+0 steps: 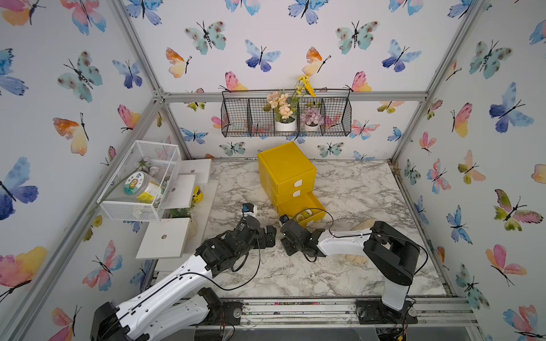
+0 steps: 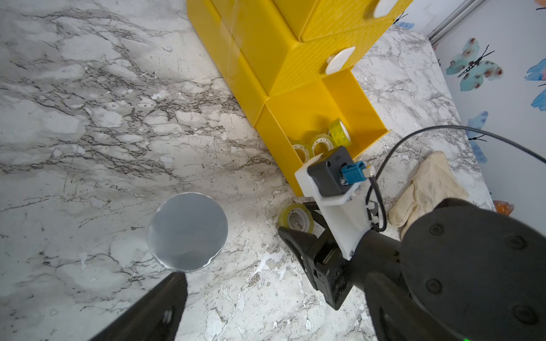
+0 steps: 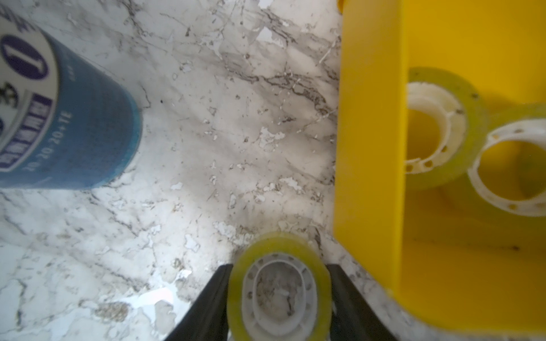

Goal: Place the transparent tape into the drawer according to color
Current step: Pick up the tape at the center of the board, then place the tape in the drawer.

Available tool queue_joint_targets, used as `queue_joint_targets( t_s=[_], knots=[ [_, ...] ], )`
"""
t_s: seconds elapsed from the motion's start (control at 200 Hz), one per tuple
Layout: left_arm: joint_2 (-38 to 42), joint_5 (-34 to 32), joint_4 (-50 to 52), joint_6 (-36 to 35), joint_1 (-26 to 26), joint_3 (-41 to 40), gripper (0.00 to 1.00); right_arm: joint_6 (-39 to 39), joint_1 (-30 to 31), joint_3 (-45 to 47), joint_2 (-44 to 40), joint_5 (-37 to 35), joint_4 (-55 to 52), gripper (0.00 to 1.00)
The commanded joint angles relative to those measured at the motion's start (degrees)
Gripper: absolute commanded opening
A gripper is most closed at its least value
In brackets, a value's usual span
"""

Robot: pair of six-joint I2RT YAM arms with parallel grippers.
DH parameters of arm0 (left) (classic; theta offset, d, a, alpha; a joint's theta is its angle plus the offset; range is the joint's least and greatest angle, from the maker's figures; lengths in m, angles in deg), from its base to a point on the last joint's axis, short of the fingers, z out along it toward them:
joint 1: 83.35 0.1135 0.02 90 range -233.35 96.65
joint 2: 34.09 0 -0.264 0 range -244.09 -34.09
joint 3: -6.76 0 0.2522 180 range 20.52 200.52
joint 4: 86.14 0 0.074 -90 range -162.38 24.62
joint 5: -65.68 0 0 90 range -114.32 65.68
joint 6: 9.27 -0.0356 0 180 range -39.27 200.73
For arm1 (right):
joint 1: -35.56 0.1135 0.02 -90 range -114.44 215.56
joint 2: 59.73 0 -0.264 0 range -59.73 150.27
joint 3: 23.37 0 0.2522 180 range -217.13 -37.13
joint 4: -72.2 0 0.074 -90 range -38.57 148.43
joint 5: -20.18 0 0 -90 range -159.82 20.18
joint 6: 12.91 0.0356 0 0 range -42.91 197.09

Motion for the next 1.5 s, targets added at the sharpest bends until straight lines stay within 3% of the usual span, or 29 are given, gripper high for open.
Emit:
queue_joint_targets(
  t_s=[0.0,0.165,0.345,0.576,0.811,1.031,1.221,1.497],
  knots=[
    [-0.2,-3.0,0.2,0.1,0.0,-0.3,0.99,-1.1,0.6,1.9,-2.5,7.1,-1.1,0.46],
    [-0.3,-4.0,1.3,0.4,-0.1,-0.4,0.99,-1.4,0.6,4.3,-9.7,12.0,-0.1,0.45],
    [1.7,-5.2,1.8,0.5,0.0,-0.3,0.99,-2.1,-0.3,5.2,-18.3,6.8,-4.3,0.45],
    [1.7,-5.5,1.9,0.5,0.0,-0.6,0.99,-4.0,-9.4,1.5,-24.1,1.1,-7.0,0.45],
    [2.3,-5.4,2.1,0.4,0.0,-0.8,0.99,-4.7,-20.4,-4.4,-16.2,-0.2,-5.3,0.45],
    [2.7,-5.5,3.2,0.4,0.0,-0.6,0.99,-3.7,-22.7,-10.2,-6.0,-1.4,-6.6,0.45],
    [3.4,-5.9,3.5,0.4,0.1,-0.3,0.99,-2.3,-23.0,-11.1,-2.9,-3.5,-7.1,0.46],
    [3.3,-5.6,3.9,-0.1,0.4,0.9,0.99,-1.1,-23.1,-11.8,-2.6,-3.1,-6.9,0.66]
  ],
)
